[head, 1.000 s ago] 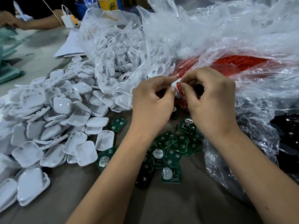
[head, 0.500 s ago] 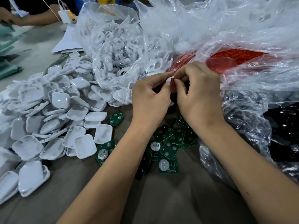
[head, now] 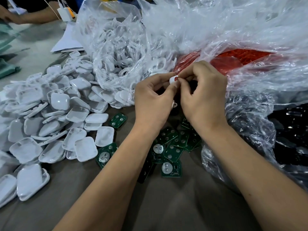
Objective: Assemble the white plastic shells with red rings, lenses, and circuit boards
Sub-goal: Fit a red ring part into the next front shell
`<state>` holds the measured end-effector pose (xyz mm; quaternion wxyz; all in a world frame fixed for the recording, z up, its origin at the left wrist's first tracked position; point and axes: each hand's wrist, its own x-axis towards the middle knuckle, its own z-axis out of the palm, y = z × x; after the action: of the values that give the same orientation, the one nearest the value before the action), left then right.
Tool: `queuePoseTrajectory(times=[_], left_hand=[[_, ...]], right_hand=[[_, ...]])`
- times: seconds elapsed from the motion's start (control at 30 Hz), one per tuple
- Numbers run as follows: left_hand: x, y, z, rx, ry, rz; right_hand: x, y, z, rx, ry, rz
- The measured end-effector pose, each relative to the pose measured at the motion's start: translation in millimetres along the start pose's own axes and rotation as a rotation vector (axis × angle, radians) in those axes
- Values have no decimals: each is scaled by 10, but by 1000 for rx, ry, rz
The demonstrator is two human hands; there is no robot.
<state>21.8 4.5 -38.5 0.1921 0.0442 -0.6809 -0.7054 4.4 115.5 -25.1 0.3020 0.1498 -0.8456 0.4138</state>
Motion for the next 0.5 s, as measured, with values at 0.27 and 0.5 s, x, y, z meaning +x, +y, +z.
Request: queuePoseTrajectory(times=[0.27,0.5], left_hand=[[99,57,-108,-157,54,-194],[191,137,-263,-250,3,-305]], right_hand=[[53,100,-79,192,-202,100],[35,164,-149,232,-267,-16]])
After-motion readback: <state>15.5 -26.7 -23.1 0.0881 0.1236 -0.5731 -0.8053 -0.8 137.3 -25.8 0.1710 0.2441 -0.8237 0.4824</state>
